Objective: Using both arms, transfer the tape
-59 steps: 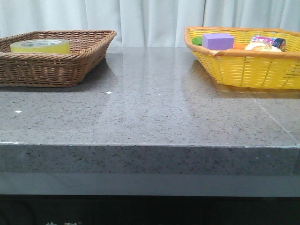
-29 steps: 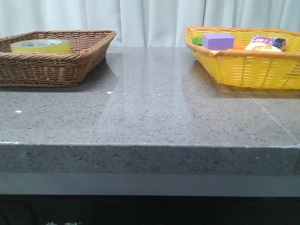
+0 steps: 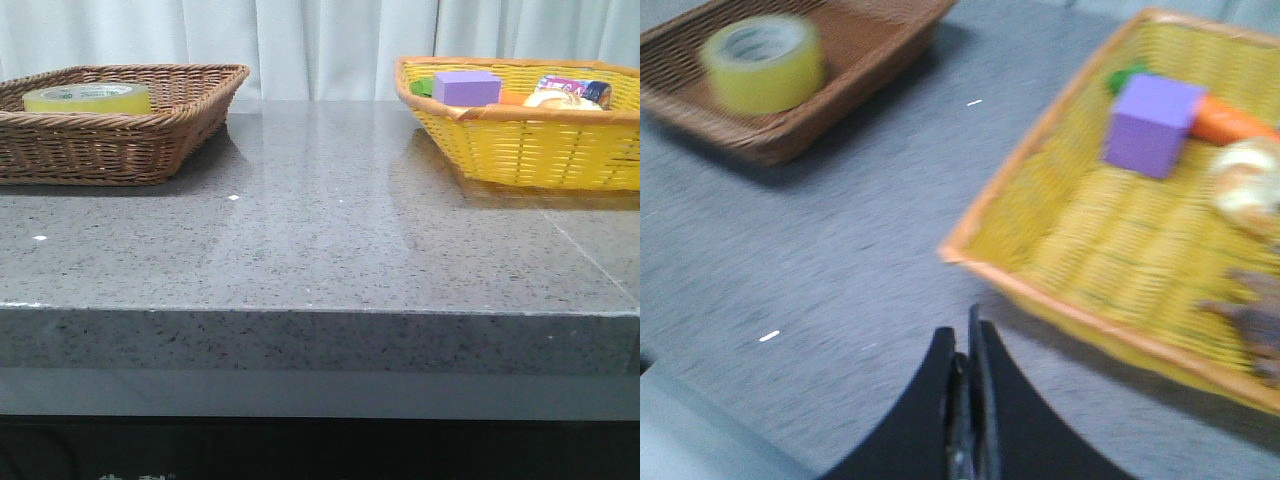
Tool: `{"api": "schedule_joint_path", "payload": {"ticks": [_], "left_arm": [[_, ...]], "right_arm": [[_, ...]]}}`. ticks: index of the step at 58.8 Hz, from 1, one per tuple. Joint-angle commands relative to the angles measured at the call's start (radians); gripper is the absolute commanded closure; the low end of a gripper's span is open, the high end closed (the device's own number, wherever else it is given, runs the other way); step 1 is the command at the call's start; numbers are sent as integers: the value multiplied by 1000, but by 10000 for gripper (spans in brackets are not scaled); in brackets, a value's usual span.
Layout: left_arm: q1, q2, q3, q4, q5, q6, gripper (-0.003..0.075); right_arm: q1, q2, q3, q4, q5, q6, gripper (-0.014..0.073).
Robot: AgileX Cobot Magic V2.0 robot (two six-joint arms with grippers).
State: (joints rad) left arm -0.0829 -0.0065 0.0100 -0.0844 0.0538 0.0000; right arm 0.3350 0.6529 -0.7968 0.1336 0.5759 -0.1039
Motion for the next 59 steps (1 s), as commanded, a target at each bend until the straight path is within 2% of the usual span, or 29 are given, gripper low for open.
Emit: {"api": "schedule_joint_path", "payload": {"ticks": [1,12,28,41,59], "left_arm": [[1,-17,37,-7,-81,0,740],[1,-17,37,-7,-81,0,740],[1,-17,37,-7,-81,0,740],[1,-17,37,-7,-81,0,740],[1,-17,37,-7,-83,0,740]], "right_arm": [[-88,-99,67,-15,-199,-9,662],[-245,-366,371,-15,-450,-9,662],[-286,-615,661,-14,-576,-9,662],[-304,-691,802,-13,-706,-9,662],[-313,-689,799,-11,-680,-9,662]]}}
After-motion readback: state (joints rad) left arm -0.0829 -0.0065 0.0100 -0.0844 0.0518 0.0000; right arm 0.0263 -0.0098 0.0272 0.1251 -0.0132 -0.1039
